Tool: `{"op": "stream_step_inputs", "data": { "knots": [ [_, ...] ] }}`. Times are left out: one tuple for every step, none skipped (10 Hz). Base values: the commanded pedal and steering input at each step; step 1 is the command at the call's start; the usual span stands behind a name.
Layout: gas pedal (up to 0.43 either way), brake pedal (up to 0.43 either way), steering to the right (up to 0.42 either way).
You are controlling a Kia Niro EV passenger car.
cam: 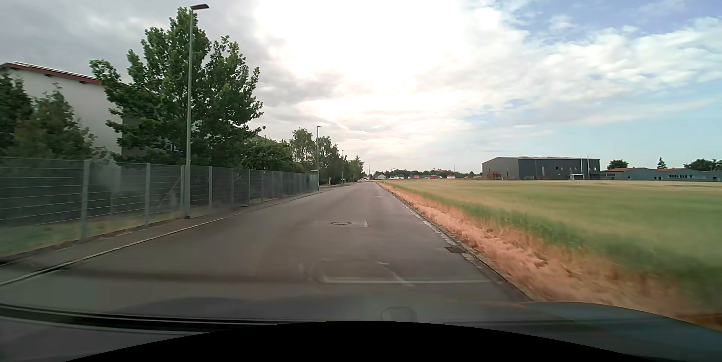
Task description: Follow the waypoints while adhering to traffic rules and regulations
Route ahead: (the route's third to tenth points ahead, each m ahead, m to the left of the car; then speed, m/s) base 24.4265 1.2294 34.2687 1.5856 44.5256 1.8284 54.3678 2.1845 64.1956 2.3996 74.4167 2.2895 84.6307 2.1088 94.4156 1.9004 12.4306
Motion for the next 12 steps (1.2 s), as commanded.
{"op": "stream_step_inputs", "data": {
  "knots": [
    [0.177,0.0,0.0],
    [0.169,0.0,0.0],
    [0.157,0.0,-0.001],
    [0.157,0.0,-0.001],
    [0.157,0.0,-0.001],
    [0.157,0.0,-0.003],
    [0.138,0.0,-0.004],
    [0.138,0.0,-0.004],
    [0.138,0.0,-0.004],
    [0.138,0.0,-0.004],
    [0.11,0.0,-0.004],
    [0.098,0.0,-0.004]
  ]
}}
